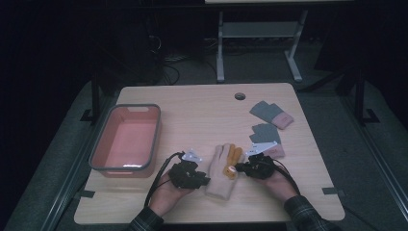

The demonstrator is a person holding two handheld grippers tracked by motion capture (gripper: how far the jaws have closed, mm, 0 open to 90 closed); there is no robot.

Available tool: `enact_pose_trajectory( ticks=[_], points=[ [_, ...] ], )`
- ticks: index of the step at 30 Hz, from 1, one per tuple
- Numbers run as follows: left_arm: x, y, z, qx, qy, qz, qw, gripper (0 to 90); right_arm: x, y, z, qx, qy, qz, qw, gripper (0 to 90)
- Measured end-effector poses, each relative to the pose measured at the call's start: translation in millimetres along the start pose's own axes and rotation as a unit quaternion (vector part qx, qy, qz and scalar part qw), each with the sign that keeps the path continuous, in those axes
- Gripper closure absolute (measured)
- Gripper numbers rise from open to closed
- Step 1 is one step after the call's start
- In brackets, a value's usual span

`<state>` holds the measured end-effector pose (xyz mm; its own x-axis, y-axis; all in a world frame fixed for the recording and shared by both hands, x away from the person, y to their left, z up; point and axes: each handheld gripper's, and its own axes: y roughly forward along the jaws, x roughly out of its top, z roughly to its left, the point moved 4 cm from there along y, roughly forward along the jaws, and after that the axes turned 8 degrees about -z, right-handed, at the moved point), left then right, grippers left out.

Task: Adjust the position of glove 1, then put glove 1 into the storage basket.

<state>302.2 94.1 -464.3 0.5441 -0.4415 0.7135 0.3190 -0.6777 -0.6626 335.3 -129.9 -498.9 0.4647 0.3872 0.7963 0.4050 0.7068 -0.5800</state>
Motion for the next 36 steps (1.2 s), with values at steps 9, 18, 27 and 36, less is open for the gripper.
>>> enact_pose_trajectory(
  ticks=[9, 18, 27, 36],
  points=[
    [19.3, 14.8, 16.5, -0.012, -0.040, -0.034, 0.9985, 32.1, -2.3, -14.1, -5.9, -0.021, 0.005, -0.008, 0.9997, 52.5],
    [26.1, 37.3, 19.8, 0.012, -0.031, -0.024, 0.9992, 24.3, -22.5, -47.5, -16.0, -0.074, 0.004, -0.001, 0.9972, 31.6],
    [19.0, 45.9, 20.9, 0.007, -0.020, -0.004, 0.9998, 22.6, -47.0, -66.9, -27.1, -0.116, -0.011, 0.010, 0.9932, 19.0],
    [15.7, 49.4, 16.8, -0.035, -0.037, -0.001, 0.9987, 42.6, -49.4, -64.9, -32.7, -0.123, -0.009, 0.002, 0.9923, 15.7]
  ],
)
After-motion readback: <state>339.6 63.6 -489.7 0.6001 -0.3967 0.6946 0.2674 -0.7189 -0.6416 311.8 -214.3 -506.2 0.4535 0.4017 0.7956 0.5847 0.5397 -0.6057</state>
